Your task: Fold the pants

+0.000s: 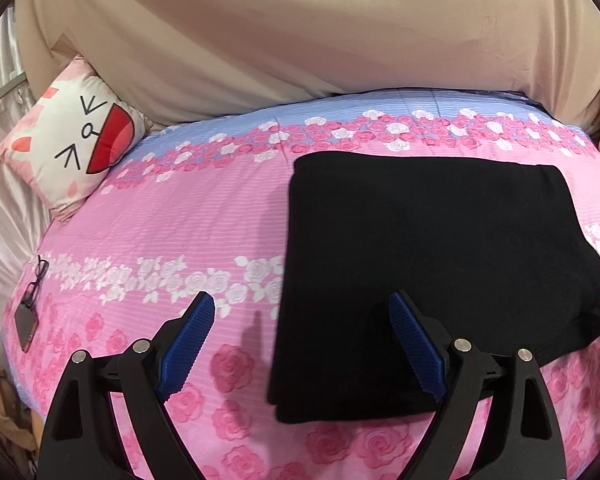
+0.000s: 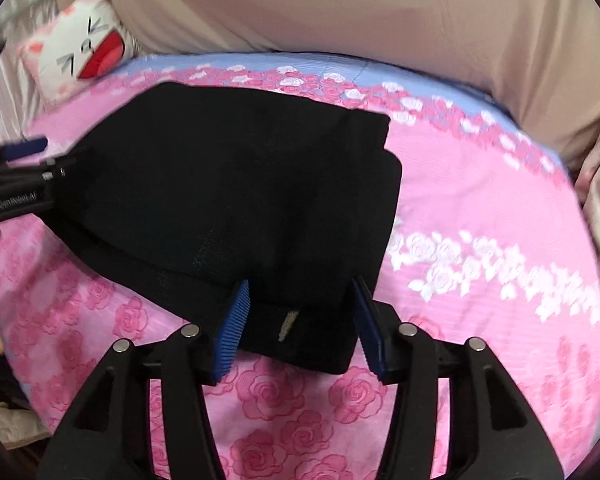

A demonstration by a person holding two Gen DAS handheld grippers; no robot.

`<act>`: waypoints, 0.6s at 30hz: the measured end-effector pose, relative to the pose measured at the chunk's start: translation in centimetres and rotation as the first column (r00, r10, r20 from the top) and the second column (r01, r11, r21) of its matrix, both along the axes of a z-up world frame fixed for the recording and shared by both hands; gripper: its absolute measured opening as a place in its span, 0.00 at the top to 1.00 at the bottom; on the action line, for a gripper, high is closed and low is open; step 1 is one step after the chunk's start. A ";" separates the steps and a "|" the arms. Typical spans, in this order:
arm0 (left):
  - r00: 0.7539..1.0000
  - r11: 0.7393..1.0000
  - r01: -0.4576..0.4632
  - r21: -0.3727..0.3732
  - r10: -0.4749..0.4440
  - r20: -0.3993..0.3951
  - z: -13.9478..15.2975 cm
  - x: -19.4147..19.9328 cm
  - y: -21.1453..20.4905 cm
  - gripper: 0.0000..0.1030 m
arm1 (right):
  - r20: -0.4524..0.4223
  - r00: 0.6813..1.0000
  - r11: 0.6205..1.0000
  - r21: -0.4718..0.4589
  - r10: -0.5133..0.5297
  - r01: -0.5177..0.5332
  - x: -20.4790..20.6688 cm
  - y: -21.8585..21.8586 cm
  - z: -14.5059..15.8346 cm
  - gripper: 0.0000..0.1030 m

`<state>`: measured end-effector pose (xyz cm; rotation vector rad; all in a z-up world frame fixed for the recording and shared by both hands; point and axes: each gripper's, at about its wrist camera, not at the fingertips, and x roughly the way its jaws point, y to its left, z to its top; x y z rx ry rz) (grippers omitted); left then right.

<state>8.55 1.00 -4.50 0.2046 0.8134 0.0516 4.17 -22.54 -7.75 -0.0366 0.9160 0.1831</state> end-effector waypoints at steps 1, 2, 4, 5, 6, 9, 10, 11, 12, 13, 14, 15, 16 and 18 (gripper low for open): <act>1.000 1.000 0.000 0.000 0.000 0.001 0.0 -0.2 0.3 0.12 | -0.001 1.000 0.999 0.042 -0.007 0.007 -0.4 -0.7 0.3 0.52; 1.000 1.000 -0.007 -0.001 0.007 0.000 0.0 -0.4 0.7 0.11 | -0.005 1.000 0.995 0.093 -0.024 0.024 -0.8 -1.8 0.7 0.52; 1.000 1.000 -0.015 -0.004 0.015 -0.005 -0.1 -0.5 1.0 0.11 | -0.008 0.998 0.988 0.140 -0.058 0.059 -1.7 -3.6 1.1 0.52; 1.000 1.000 -0.022 -0.009 0.022 -0.011 -0.2 -0.6 1.2 0.11 | -0.006 0.996 0.987 0.136 -0.091 0.091 -2.3 -4.6 1.3 0.52; 1.000 1.000 -0.025 -0.015 0.025 -0.013 -0.2 -0.6 1.3 0.11 | -0.007 0.994 0.986 0.125 -0.112 0.112 -2.6 -5.2 1.4 0.52; 1.000 1.000 -0.026 -0.014 0.026 -0.009 -0.2 -0.8 1.2 0.11 | -0.018 0.989 0.976 0.159 -0.145 0.146 -3.3 -6.5 1.7 0.51; 1.000 1.000 -0.027 -0.012 0.027 -0.008 -0.2 -0.8 1.2 0.11 | -0.024 0.991 0.972 0.192 -0.135 0.137 -3.2 -6.6 1.7 0.51; 1.000 1.000 -0.024 -0.013 0.024 -0.007 -0.1 -0.9 1.2 0.11 | -0.024 0.993 0.967 0.226 -0.116 0.118 -3.1 -6.4 1.8 0.50; 1.000 1.000 -0.021 -0.013 0.021 -0.008 -0.1 -1.0 1.1 0.11 | -0.025 0.995 0.965 0.242 -0.094 0.097 -2.8 -5.9 1.9 0.44; 1.000 1.000 -0.021 -0.011 0.021 -0.007 -0.1 -1.1 1.1 0.11 | -0.022 0.997 0.966 0.245 -0.074 0.077 -2.6 -5.1 1.9 0.41; 1.000 1.000 -0.020 -0.009 0.020 -0.007 -0.1 -1.2 1.1 0.11 | -0.015 0.999 0.971 0.236 -0.044 0.046 -2.2 -4.0 1.9 0.41; 1.000 1.000 -0.020 -0.006 0.020 -0.008 -0.1 -1.2 1.1 0.11 | -0.010 1.000 0.974 0.226 -0.021 0.023 -2.0 -3.1 1.8 0.41; 1.000 1.000 -0.023 -0.004 0.022 -0.009 -0.1 -1.2 1.1 0.11 | -0.001 1.000 0.977 0.213 -0.005 0.005 -1.6 -2.5 1.8 0.41; 1.000 1.000 -0.023 -0.002 0.023 -0.013 -0.2 -1.1 1.2 0.11 | -0.008 1.000 0.982 0.187 0.024 -0.022 -0.8 -1.1 1.3 0.41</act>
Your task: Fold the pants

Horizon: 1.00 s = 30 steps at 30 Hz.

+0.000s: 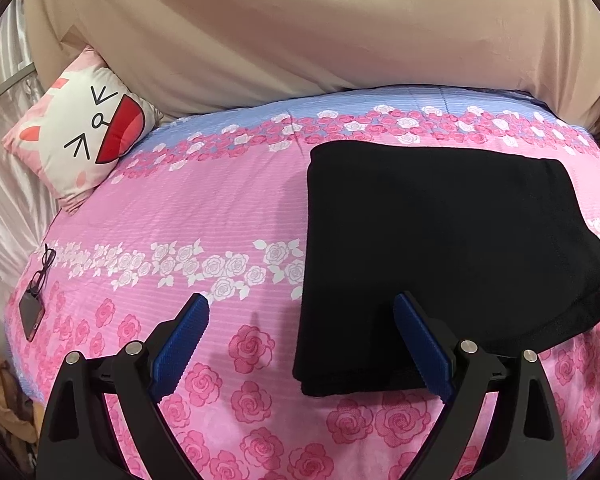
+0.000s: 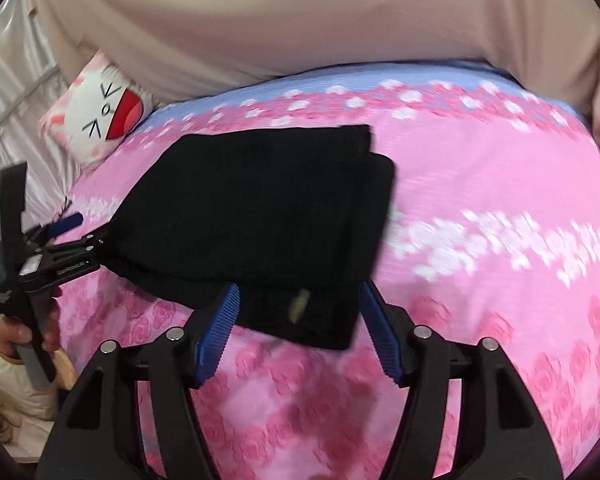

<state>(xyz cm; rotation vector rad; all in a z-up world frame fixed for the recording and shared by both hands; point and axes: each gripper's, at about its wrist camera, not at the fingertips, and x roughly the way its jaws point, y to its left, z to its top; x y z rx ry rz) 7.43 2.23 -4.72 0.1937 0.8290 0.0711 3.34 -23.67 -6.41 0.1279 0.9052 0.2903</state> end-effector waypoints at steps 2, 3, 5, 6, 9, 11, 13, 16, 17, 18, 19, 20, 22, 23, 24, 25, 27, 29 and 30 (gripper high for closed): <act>1.000 1.000 -0.002 0.002 0.002 -0.001 -0.1 0.1 0.2 0.11 | -0.019 1.000 1.000 -0.026 0.003 -0.003 0.6 0.6 -0.9 0.42; 1.000 1.000 0.000 0.000 0.000 -0.002 -0.1 0.2 0.2 0.11 | -0.027 1.000 0.999 -0.032 0.003 -0.004 0.8 0.8 -1.3 0.44; 1.000 1.000 0.002 -0.004 -0.002 -0.003 -0.1 0.3 0.1 0.11 | -0.025 1.000 0.999 -0.045 0.002 -0.003 0.7 0.8 -1.9 0.59; 1.000 1.000 0.006 -0.006 -0.006 -0.002 0.0 0.3 0.1 0.11 | -0.022 1.000 0.999 -0.052 0.002 -0.003 0.6 0.8 -1.9 0.69; 1.000 1.000 0.026 -0.007 -0.026 0.001 0.1 0.3 -0.6 0.11 | -0.006 1.000 1.000 -0.023 -0.010 0.009 -0.1 0.1 -0.9 0.91; 0.999 0.999 0.040 -0.011 -0.040 0.004 0.1 0.2 -0.9 0.11 | 0.008 1.000 0.998 -0.067 -0.006 0.007 -0.4 0.4 -0.2 0.95; 0.999 0.998 0.054 -0.021 -0.054 -0.003 0.0 0.3 -1.3 0.11 | 0.009 1.000 0.996 -0.089 -0.016 0.017 -0.7 0.2 0.2 1.00; 0.997 0.996 0.074 -0.047 -0.075 -0.015 0.0 0.4 -1.5 0.11 | -0.054 0.997 0.991 -0.123 -0.051 0.044 0.0 -1.2 -1.7 1.00; 0.996 0.993 0.090 -0.078 -0.091 -0.011 0.3 0.3 -1.2 0.11 | -0.054 0.996 0.997 -0.024 -0.071 0.070 -0.3 -2.5 -1.6 0.96; 0.994 0.987 0.106 -0.118 -0.108 -0.012 0.6 0.4 -0.9 0.10 | -0.057 0.995 0.995 0.043 -0.084 0.087 -0.5 -3.4 -1.4 0.91; 0.992 0.980 0.122 -0.156 -0.126 -0.015 0.9 0.4 -0.5 0.10 | -0.052 0.993 0.988 0.109 -0.103 0.109 -0.7 -4.5 -0.9 0.86; 0.990 0.970 0.133 -0.202 -0.139 -0.015 1.3 0.6 0.1 0.10 | -0.046 0.992 0.985 0.124 -0.117 0.122 -0.8 -5.0 -0.6 0.60; 0.990 0.960 0.133 -0.245 -0.139 -0.008 1.9 0.8 1.1 0.10 | -0.015 0.987 0.983 0.087 -0.160 0.161 -1.1 -5.6 0.1 0.15; 0.991 0.955 0.129 -0.269 -0.135 -0.005 2.2 1.1 1.9 0.10 | -0.003 0.987 0.984 0.071 -0.160 0.160 -1.1 -5.7 0.4 0.12; 0.991 0.951 0.126 -0.281 -0.134 -0.006 2.4 1.3 2.5 0.10 | -0.004 0.988 0.986 0.070 -0.153 0.152 -1.0 -5.8 0.6 0.13; 0.991 0.949 0.125 -0.289 -0.133 -0.009 2.4 1.5 2.9 0.10 | -0.006 0.989 0.985 0.084 -0.150 0.150 -0.9 -5.9 0.6 0.13; 0.993 0.949 0.106 -0.296 -0.117 -0.023 1.9 2.6 4.0 0.10 | -0.030 0.991 0.981 0.140 -0.133 0.136 -0.4 -6.0 0.2 0.13; 0.993 0.944 0.064 -0.323 -0.093 -0.074 0.5 3.9 5.0 0.10 | -0.055 0.991 0.979 0.157 -0.125 0.133 0.5 -5.5 -0.4 0.13; 0.991 0.935 0.064 -0.349 -0.102 -0.091 0.1 4.2 5.3 0.10 | -0.073 0.990 0.978 0.162 -0.120 0.130 0.9 -5.1 -0.9 0.13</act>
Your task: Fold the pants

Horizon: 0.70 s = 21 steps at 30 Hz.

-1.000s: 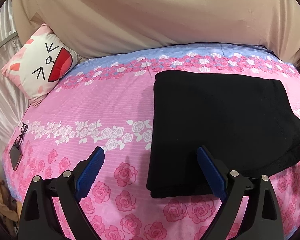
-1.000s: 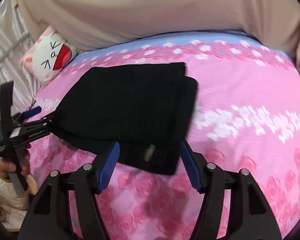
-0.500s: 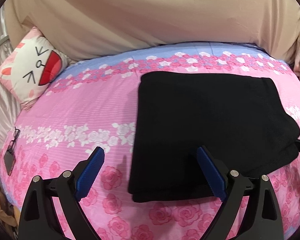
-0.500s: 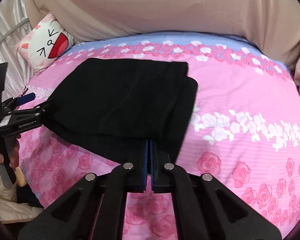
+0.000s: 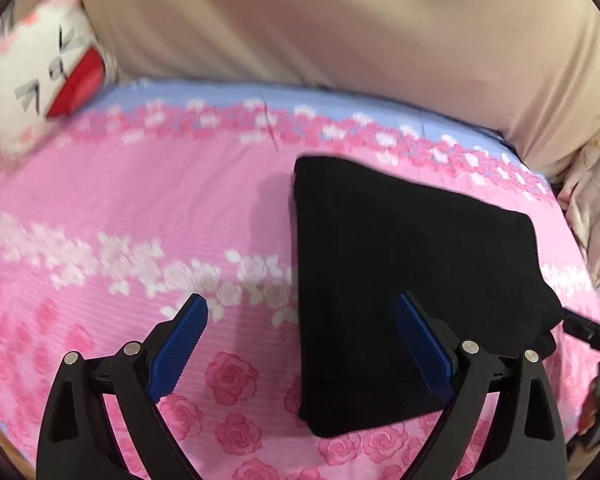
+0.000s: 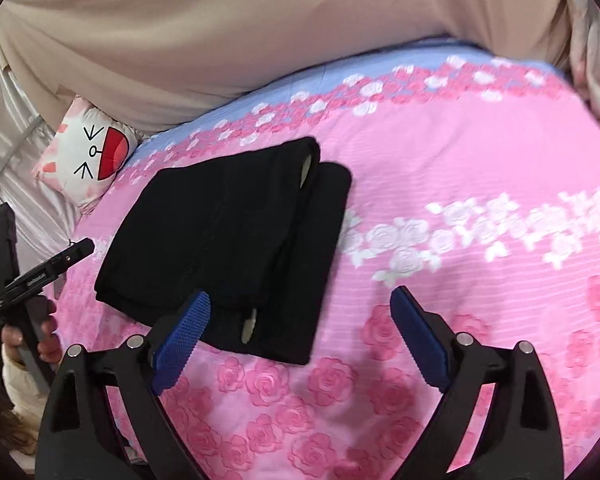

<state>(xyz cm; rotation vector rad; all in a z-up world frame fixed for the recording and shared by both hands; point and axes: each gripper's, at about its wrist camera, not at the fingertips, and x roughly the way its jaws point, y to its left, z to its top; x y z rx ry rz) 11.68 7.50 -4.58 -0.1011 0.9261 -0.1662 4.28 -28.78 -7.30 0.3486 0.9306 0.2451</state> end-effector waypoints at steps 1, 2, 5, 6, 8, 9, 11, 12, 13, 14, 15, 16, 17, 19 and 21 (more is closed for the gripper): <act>0.999 0.999 0.011 -0.047 -0.013 -0.034 -0.7 0.6 0.2 0.10 | -0.010 1.000 1.000 0.016 0.004 -0.004 0.2 0.1 -0.4 0.13; 0.998 0.996 0.023 -0.082 -0.028 -0.055 -1.0 0.9 0.3 0.10 | -0.026 1.000 0.999 0.046 0.013 -0.012 0.5 0.2 -1.0 0.13; 0.988 0.979 0.086 -0.185 -0.107 -0.112 -2.3 2.0 -0.3 0.10 | -0.055 0.998 0.993 0.112 0.036 -0.030 1.4 0.5 -2.1 0.13; 0.984 0.974 0.100 -0.204 -0.128 -0.125 -2.6 2.4 -0.6 0.10 | -0.062 0.997 0.991 0.129 0.045 -0.037 1.5 0.7 -2.3 0.13; 0.971 0.961 0.127 -0.247 -0.171 -0.167 -3.8 3.5 -1.7 0.10 | -0.076 0.995 0.984 0.169 0.065 -0.051 2.3 1.1 -2.9 0.13; 0.966 0.957 0.130 -0.260 -0.181 -0.184 -4.4 3.9 -2.1 0.10 | -0.082 0.994 0.980 0.192 0.077 -0.060 2.7 1.3 -3.2 0.13; 0.966 0.952 0.140 -0.273 -0.192 -0.175 -4.8 4.6 -2.8 0.06 | -0.088 0.992 0.969 0.238 0.092 -0.069 3.6 1.6 -3.6 0.12; 0.964 0.954 0.146 -0.261 -0.197 -0.181 -4.9 4.8 -3.3 0.05 | -0.091 0.991 0.964 0.256 0.098 -0.071 4.2 1.8 -3.8 0.12; 0.965 0.958 0.142 -0.247 -0.190 -0.180 -4.9 5.0 -3.7 0.05 | -0.086 0.991 0.963 0.261 0.098 -0.073 4.6 2.0 -3.9 0.11; 0.966 0.962 0.141 -0.232 -0.185 -0.182 -5.0 5.3 -4.1 0.05 | -0.081 0.992 0.961 0.268 0.097 -0.072 5.1 2.1 -3.9 0.10; 0.966 0.965 0.142 -0.221 -0.184 -0.181 -5.0 5.5 -4.4 0.05 | -0.078 0.992 0.956 0.284 0.100 -0.074 5.7 2.1 -3.9 0.07; 0.968 0.965 0.139 -0.224 -0.180 -0.175 -5.0 5.9 -4.7 0.05 | -0.072 0.992 0.949 0.306 0.103 -0.076 6.2 2.1 -4.0 0.05; 0.969 0.964 0.138 -0.226 -0.179 -0.172 -5.1 6.1 -4.7 0.05 | -0.066 0.993 0.942 0.328 0.101 -0.074 6.7 2.1 -4.2 0.04; 0.968 0.963 0.147 -0.226 -0.187 -0.167 -5.1 6.4 -4.8 0.07 | -0.053 0.994 0.937 0.341 0.096 -0.072 7.2 2.1 -4.1 0.04; 0.973 0.970 0.145 -0.194 -0.175 -0.151 -4.9 6.0 -4.6 0.24 | -0.031 0.996 0.938 0.339 0.089 -0.073 7.4 2.4 -4.1 0.06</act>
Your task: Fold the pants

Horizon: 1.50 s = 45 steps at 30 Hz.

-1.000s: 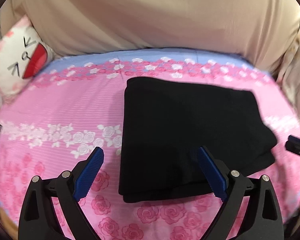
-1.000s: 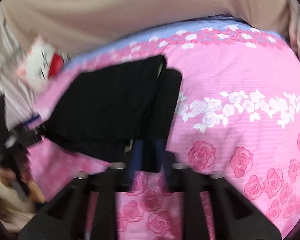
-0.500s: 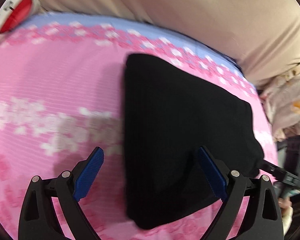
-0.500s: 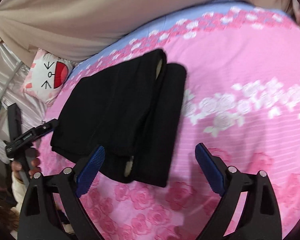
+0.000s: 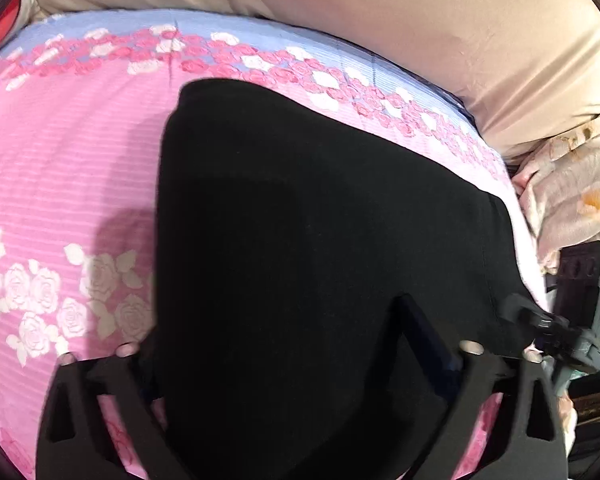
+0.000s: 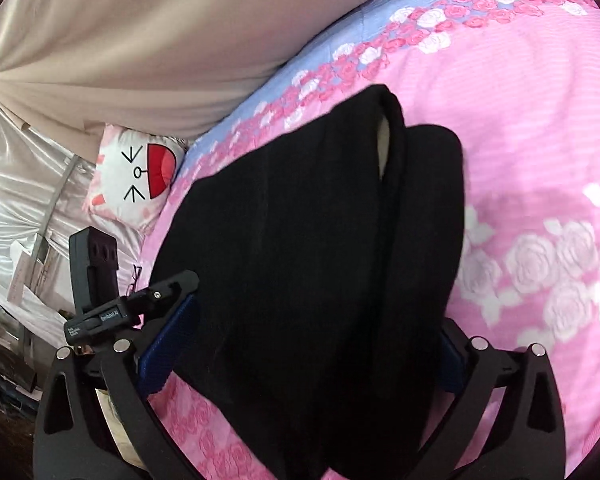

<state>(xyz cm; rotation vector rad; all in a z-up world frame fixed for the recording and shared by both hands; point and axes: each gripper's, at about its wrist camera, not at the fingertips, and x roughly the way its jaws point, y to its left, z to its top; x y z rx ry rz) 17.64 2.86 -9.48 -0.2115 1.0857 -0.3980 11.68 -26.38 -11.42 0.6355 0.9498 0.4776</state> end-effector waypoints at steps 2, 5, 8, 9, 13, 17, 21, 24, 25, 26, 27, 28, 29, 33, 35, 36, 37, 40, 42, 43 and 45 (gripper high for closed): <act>1.000 1.000 0.001 -0.008 -0.001 0.017 0.5 -0.5 0.3 0.43 | 0.014 1.000 0.996 -0.091 -0.013 0.014 -0.2 0.7 0.3 0.30; 0.999 1.000 0.015 -0.014 -0.015 0.047 2.1 -1.8 0.3 0.63 | 0.030 0.999 0.995 -0.099 -0.019 0.022 -0.8 1.3 0.9 0.59; 0.997 0.999 0.031 -0.018 -0.030 0.072 4.0 -3.6 0.0 0.66 | 0.068 0.998 0.993 -0.115 -0.006 0.014 -1.7 2.1 2.5 0.66; 0.996 0.999 0.043 -0.028 -0.041 0.080 4.7 -4.5 0.0 0.67 | 0.085 0.996 0.993 -0.120 -0.003 0.013 -2.0 2.2 3.2 0.67; 0.993 0.993 0.091 -0.079 -0.084 0.087 7.0 -9.0 0.0 0.66 | 0.146 0.988 0.989 -0.144 0.052 -0.031 -4.9 1.9 6.4 0.68; 0.996 0.995 0.088 -0.042 -0.086 0.033 4.6 -11.7 -0.9 0.65 | 0.108 0.992 0.987 -0.150 0.071 -0.054 -8.9 1.0 5.6 0.68; 0.998 0.999 0.036 0.003 -0.036 0.052 2.7 -12.7 -1.3 0.62 | 0.019 0.999 0.989 -0.140 0.043 -0.040 -11.0 0.7 1.2 0.68; 0.996 0.999 0.029 0.019 -0.030 0.079 4.0 -12.5 -1.8 0.65 | 0.040 0.999 0.991 -0.134 0.008 -0.002 -10.9 0.6 0.7 0.68; 0.995 0.999 0.034 0.021 -0.036 0.096 4.6 -12.7 -1.8 0.66 | 0.046 0.999 0.991 -0.136 0.002 0.005 -10.8 0.6 0.9 0.68; 0.991 0.999 0.044 0.029 -0.048 0.126 6.0 -12.8 -2.0 0.66 | 0.059 0.998 0.989 -0.145 0.003 0.006 -10.7 0.8 1.5 0.68; 0.988 0.999 0.047 0.024 -0.050 0.145 6.9 -12.9 -1.8 0.66 | 0.073 0.997 0.989 -0.147 0.006 0.005 -10.8 0.9 2.2 0.68; 0.984 0.999 0.052 0.011 -0.053 0.168 8.1 -13.1 -1.8 0.66 | 0.091 0.996 0.989 -0.146 0.009 0.004 -10.9 1.1 3.1 0.68; 0.977 0.998 0.058 -0.002 -0.057 0.205 10.0 -13.3 -1.6 0.66 | 0.123 0.992 0.989 -0.147 0.012 0.006 -11.0 1.3 4.6 0.69; 0.924 0.997 0.082 -0.015 -0.070 0.375 17.3 -13.3 -1.2 0.66 | 0.263 0.964 0.987 -0.161 0.035 0.008 -11.4 0.9 10.9 0.69; 0.874 0.996 0.086 -0.002 -0.075 0.480 21.4 -12.9 -1.2 0.66 | 0.355 0.933 0.985 -0.173 0.053 0.010 -10.9 0.9 15.0 0.69; 0.850 0.996 0.086 -0.003 -0.072 0.522 23.2 -12.5 -1.1 0.65 | 0.392 0.918 0.984 -0.175 0.058 0.012 -10.6 0.9 16.7 0.69; 0.826 0.996 0.084 -0.007 -0.066 0.560 25.0 -11.8 -1.1 0.65 | 0.430 0.901 0.984 -0.178 0.065 0.014 -10.2 0.9 18.4 0.69; 0.782 0.998 0.062 -0.006 -0.045 0.622 28.0 -8.3 -1.1 0.64 | 0.544 0.835 0.978 -0.204 0.084 0.034 -8.2 1.1 23.5 0.69; 0.777 0.999 0.039 -0.008 -0.025 0.629 28.4 -5.8 -1.1 0.63 | 0.591 0.802 0.976 -0.210 0.087 0.049 -5.8 1.4 25.9 0.69; 0.785 1.000 0.022 -0.014 -0.008 0.620 28.1 -3.5 -1.2 0.63 | 0.603 0.793 0.975 -0.214 0.088 0.055 -4.4 1.6 26.5 0.69; 0.800 1.000 -0.006 -0.022 0.018 0.600 26.8 -0.1 -1.4 0.63 | 0.599 0.797 0.977 -0.205 0.079 0.057 -0.6 1.4 26.8 0.68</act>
